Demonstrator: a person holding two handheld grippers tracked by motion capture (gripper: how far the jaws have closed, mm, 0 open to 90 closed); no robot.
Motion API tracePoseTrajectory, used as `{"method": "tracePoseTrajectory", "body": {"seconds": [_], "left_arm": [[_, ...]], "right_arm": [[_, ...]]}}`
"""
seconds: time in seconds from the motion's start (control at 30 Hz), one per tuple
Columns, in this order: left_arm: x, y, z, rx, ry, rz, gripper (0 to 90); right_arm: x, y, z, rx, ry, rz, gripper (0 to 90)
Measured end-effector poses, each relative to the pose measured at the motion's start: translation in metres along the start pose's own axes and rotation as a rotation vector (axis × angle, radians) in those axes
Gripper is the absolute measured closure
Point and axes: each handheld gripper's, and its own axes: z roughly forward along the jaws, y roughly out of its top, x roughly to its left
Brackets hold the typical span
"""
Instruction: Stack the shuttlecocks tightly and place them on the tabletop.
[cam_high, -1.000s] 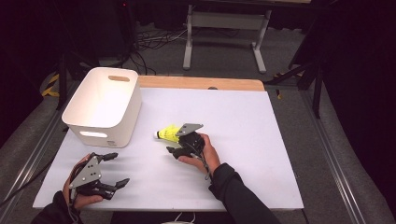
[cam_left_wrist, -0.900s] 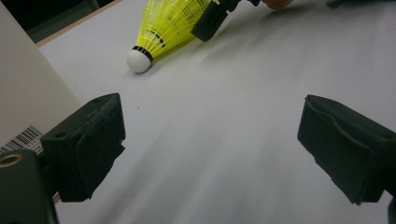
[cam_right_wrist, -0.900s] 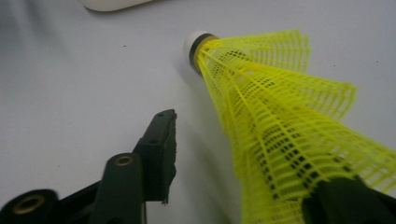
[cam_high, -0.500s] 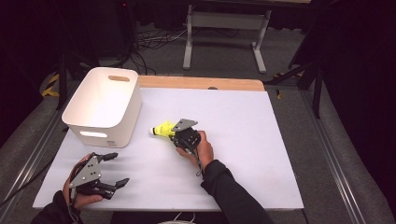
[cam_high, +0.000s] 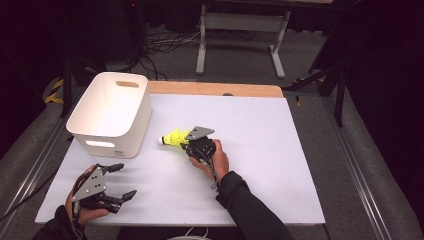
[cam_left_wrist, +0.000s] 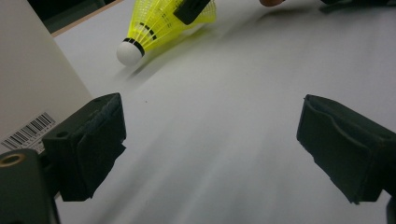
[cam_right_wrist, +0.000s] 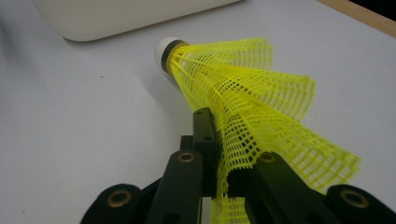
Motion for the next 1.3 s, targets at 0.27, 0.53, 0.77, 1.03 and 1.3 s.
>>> {"method": "tracePoseTrajectory", "body": {"seconds": [0.27,0.53,0.77,1.03,1.3], "left_arm": [[-0.002,-0.002,-0.003,0.005,0.006,-0.001,8.8],[-0.001,-0.002,-0.004,0.006,0.014,-0.011,8.8],[-0.001,-0.002,-0.003,0.003,0.017,-0.013,8.8],[-0.001,-0.002,-0.001,0.010,0.011,-0.015,8.8],[-0.002,-0.002,-0.001,0.011,0.011,-0.018,8.9]], "right_arm": [[-0.003,-0.002,-0.007,-0.030,0.017,0.027,86.9],[-0.003,-0.004,-0.019,-0.050,0.024,0.013,87.0],[-0.004,-0.008,-0.036,-0.081,0.023,0.008,87.1],[-0.008,-0.012,-0.053,-0.105,0.021,0.005,87.1],[-0.013,-0.018,-0.059,-0.096,0.022,0.011,87.2]]}}
